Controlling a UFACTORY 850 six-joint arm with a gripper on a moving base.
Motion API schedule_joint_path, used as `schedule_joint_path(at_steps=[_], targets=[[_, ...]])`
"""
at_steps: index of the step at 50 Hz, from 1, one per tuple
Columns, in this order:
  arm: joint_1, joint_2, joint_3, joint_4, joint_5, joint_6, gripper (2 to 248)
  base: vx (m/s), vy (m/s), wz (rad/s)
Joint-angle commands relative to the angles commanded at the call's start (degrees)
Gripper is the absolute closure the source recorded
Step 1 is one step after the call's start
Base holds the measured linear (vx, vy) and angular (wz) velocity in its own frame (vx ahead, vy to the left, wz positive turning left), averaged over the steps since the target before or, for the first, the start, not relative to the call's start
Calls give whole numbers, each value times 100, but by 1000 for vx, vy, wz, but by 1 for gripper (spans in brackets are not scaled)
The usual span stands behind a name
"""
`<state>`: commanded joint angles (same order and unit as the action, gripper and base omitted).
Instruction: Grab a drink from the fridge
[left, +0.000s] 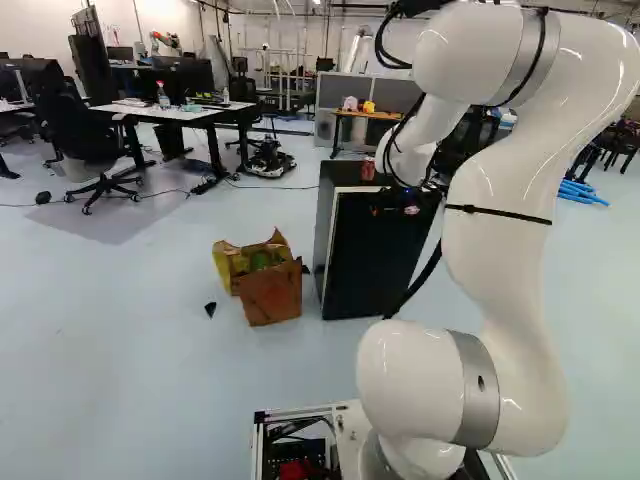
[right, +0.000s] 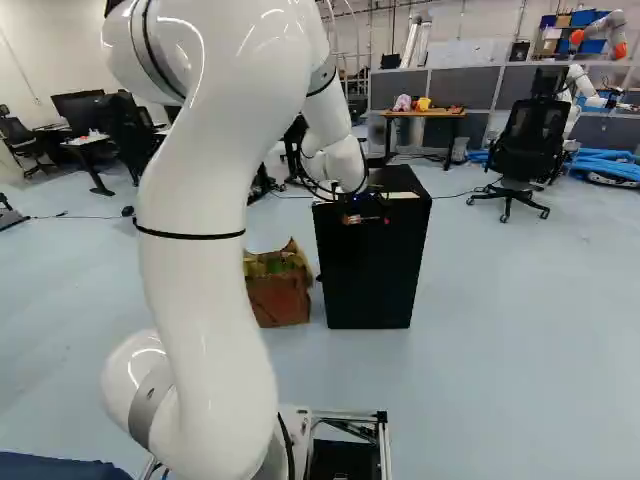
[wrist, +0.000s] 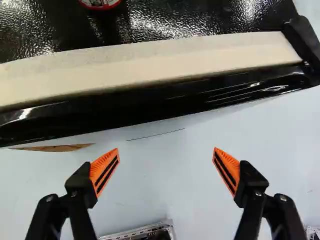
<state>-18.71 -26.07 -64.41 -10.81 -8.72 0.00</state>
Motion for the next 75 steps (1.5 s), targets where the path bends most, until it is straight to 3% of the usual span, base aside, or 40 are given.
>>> schedule_joint_path(at_steps=[17,46,55,75], targets=[[55,25,33,0,151,0,3,0,0,0],[55,25,33,-108,970,0,3,0,0,0],[53,33,43,-114,995,0,3,0,0,0],[10,437,564,-114,995,0,3,0,0,0]])
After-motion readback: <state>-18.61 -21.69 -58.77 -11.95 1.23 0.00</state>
